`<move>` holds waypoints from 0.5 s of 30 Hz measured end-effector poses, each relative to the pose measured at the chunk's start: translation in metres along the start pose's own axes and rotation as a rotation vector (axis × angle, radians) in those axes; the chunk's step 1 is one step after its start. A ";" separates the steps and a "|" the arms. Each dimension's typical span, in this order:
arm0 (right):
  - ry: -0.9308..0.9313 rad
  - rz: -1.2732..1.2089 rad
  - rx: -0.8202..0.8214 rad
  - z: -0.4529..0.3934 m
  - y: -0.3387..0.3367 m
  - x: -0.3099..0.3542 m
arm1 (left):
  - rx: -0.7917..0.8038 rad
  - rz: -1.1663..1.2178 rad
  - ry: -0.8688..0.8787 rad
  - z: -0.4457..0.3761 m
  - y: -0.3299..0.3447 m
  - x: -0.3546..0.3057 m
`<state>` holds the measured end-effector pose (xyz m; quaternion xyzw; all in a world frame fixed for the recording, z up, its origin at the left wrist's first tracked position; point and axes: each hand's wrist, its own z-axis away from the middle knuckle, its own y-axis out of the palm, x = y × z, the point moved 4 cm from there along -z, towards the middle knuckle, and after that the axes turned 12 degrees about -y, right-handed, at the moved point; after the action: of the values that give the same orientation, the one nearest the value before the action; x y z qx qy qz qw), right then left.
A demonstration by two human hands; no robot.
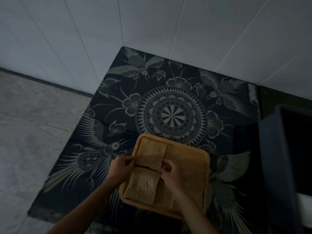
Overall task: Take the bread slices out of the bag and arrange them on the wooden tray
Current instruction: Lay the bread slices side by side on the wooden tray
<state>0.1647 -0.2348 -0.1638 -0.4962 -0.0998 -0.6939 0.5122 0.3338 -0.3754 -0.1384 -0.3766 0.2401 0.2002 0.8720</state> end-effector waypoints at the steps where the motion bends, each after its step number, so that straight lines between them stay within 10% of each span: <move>1: -0.002 -0.003 0.000 0.000 0.000 0.001 | 0.004 0.005 -0.006 0.000 0.000 0.001; 15: 0.017 -0.069 -0.003 0.000 -0.003 0.001 | 0.034 0.038 -0.024 0.002 0.002 0.002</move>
<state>0.1626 -0.2342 -0.1615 -0.4871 -0.1113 -0.7155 0.4883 0.3348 -0.3724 -0.1397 -0.3546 0.2402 0.2170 0.8772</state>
